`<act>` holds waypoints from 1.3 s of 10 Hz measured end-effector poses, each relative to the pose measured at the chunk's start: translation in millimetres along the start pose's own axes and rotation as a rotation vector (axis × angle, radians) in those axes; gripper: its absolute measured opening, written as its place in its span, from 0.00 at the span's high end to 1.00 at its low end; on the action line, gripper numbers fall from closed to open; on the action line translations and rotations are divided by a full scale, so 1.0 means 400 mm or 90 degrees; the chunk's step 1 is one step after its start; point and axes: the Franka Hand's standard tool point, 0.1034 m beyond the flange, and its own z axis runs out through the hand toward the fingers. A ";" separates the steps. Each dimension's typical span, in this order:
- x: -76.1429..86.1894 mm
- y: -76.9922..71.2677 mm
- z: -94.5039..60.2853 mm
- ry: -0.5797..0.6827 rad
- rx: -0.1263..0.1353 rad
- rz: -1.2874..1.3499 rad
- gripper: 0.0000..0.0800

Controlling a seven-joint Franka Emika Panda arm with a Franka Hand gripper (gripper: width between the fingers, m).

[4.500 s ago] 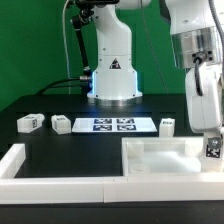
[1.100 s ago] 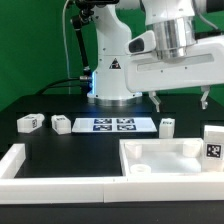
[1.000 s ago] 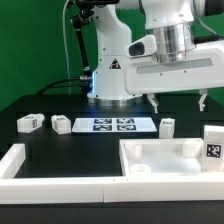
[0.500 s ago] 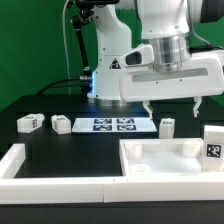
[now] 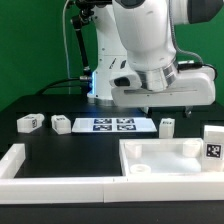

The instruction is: Assemble square table

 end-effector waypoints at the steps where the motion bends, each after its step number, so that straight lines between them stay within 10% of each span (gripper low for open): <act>1: 0.000 0.006 0.002 -0.051 0.004 0.008 0.19; 4: 0.010 0.015 0.060 -0.130 -0.019 0.009 0.19; 13: -0.008 0.030 0.121 -0.175 -0.004 0.054 0.19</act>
Offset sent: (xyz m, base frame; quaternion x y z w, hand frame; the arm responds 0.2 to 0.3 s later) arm -0.0191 0.0158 -0.0313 -0.0634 -0.0697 -0.0323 0.9950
